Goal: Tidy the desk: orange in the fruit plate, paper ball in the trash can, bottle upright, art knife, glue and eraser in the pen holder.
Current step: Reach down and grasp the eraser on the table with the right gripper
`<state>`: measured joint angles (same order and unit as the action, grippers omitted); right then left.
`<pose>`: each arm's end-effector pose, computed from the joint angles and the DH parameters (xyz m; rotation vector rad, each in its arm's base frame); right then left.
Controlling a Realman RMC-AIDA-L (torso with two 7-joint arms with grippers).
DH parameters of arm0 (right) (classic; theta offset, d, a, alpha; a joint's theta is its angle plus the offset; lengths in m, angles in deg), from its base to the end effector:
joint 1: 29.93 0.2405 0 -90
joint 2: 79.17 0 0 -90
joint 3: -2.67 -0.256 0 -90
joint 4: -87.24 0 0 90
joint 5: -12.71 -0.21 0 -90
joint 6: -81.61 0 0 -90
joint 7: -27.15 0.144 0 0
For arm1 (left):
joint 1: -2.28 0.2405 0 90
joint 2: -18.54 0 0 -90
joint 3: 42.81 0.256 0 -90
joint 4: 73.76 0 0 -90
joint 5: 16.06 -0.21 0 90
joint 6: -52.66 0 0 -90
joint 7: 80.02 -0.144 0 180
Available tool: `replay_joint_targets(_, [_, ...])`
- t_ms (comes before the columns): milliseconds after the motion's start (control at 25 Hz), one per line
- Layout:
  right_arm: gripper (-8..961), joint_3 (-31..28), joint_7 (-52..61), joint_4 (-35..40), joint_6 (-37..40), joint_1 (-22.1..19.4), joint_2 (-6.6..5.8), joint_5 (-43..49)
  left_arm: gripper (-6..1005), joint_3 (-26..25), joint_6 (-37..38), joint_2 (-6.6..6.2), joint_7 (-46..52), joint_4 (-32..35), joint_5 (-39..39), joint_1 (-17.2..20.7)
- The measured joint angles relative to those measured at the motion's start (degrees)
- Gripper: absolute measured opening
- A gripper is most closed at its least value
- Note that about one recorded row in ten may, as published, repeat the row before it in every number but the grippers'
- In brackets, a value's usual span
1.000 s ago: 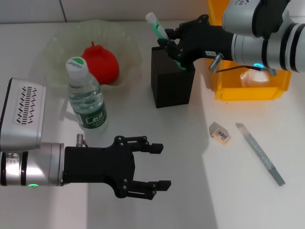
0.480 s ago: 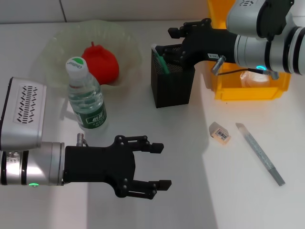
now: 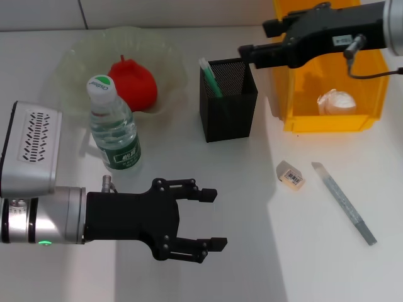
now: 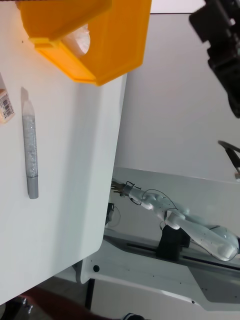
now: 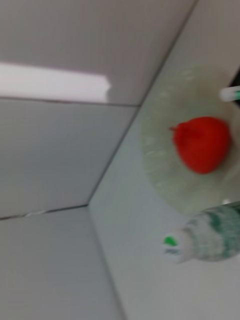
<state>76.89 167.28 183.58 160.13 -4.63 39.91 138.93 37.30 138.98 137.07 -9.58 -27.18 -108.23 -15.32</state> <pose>0.1137 0.3503 0.0514 -2.5784 0.6259 0.2522 -0.2379 0.2620 -0.0565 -3.0235 -0.2470 -0.7160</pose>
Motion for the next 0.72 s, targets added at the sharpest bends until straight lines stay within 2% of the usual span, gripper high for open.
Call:
replay_joint_targets(40, [680,0.0,0.0,0.0,0.0,0.0,0.0,0.0,799,0.0,0.0,0.0,0.0,0.0,0.0,0.0])
replay_joint_targets(80, [680,0.0,5.6,4.3,6.4,1.2,0.04,8.0,799,0.0,0.0,0.01,0.0,0.0,0.0,-0.1])
replay_joint_targets(120, [679,0.0,5.6,4.3,6.4,1.2,0.04,8.0,799,0.0,0.0,0.01,0.0,-0.1,0.0,-0.3])
replay_joint_targets(200, [679,1.0,11.6,6.4,15.9,4.1,0.15,16.8,799,0.0,0.0,0.02,0.0,-0.2,0.0,-0.6])
replay_joint_targets(240, [678,1.0,11.6,6.4,15.9,4.1,0.15,16.8,799,0.0,0.0,0.03,0.0,-0.2,0.0,-0.7])
replay_joint_targets(280, [678,1.6,13.1,4.9,20.7,5.8,0.21,19.1,799,0.0,0.0,0.03,0.0,-0.3,0.0,-0.8])
replay_joint_targets(440, [677,3.1,14.3,-0.2,22.6,6.9,0.26,22.3,798,0.0,-0.1,0.09,0.0,-0.5,0.0,-1.2])
replay_joint_targets(720, [674,5.6,14.6,-7.9,20.4,7.6,0.27,23.5,798,0.1,-0.1,0.06,0.1,-0.6,0.0,-1.2])
